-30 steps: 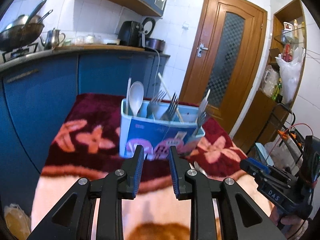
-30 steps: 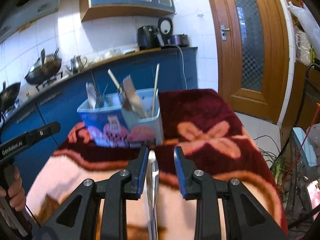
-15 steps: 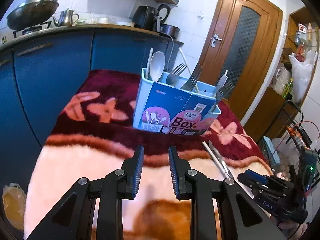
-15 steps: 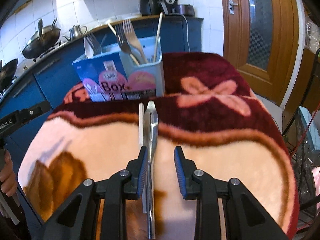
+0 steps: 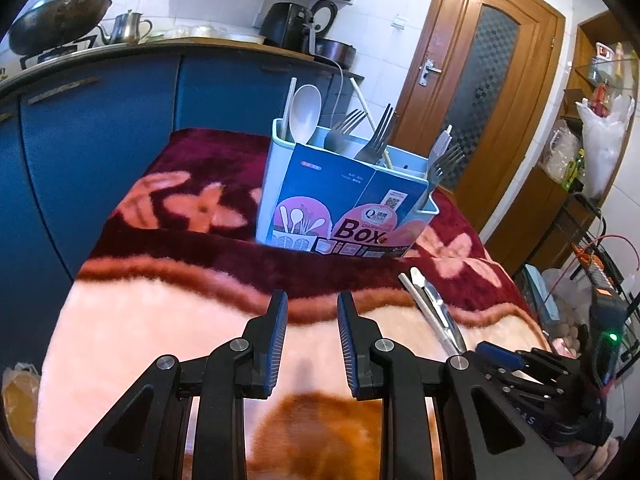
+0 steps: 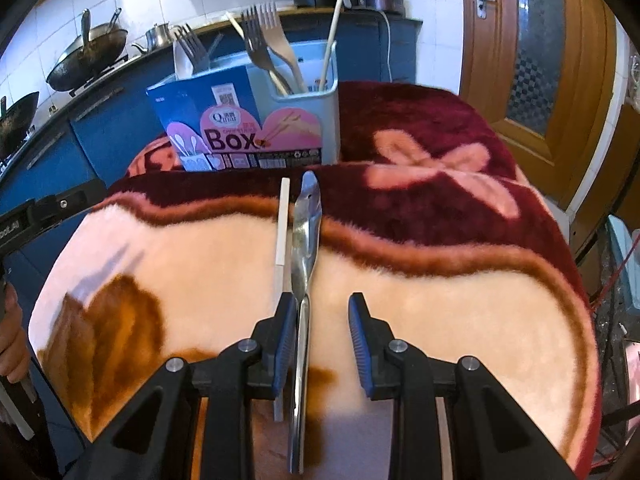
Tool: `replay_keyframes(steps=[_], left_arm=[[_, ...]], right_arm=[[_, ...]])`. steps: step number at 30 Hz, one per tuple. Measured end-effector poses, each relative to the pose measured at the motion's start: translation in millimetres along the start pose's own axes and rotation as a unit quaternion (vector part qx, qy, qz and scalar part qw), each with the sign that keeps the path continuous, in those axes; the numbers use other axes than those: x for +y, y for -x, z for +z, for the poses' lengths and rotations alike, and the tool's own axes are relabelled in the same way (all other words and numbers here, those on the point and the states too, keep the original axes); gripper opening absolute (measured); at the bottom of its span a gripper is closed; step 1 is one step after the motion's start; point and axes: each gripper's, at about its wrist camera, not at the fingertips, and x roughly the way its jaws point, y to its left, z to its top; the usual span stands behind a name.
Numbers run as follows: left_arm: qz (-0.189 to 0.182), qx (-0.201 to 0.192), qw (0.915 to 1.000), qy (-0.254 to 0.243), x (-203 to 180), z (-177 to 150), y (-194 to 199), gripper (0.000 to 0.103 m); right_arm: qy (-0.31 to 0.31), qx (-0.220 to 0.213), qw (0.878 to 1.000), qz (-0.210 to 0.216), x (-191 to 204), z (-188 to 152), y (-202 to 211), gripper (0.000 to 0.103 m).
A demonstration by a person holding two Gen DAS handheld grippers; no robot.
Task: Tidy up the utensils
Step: 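Close right tool on the steel knife and lift it off the blanket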
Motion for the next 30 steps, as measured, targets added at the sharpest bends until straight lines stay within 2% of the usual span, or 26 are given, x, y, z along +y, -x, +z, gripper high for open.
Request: replay_keyframes(steps=[11,12,13,14,21,30], left_arm=[[-0.001,0.008,1.0000,0.004,-1,-1,-4,0.026],[-0.001,0.009,1.0000,0.003,-2,-1,-5,0.026],[-0.001,0.010,1.0000,0.001,-3,-1,-5,0.026],[-0.001,0.011,0.9999,0.000,-4,-1,-6,0.026],[-0.005,0.019,0.9998,-0.010,-15,-1,-10,0.026],[-0.031,0.063,0.9973,-0.023,-48,-4,-32,0.026]], right_arm=[[0.003,0.015,1.000,0.000,0,20,-17,0.030],[0.003,0.015,1.000,0.002,0,22,-19,0.028],[0.002,0.013,1.000,0.000,-1,23,-19,0.019],[0.002,0.010,1.000,-0.004,-2,23,-18,0.017],[-0.037,-0.007,0.999,0.003,-22,19,-6,0.016],[-0.060,-0.030,0.998,0.018,-47,13,11,0.016]])
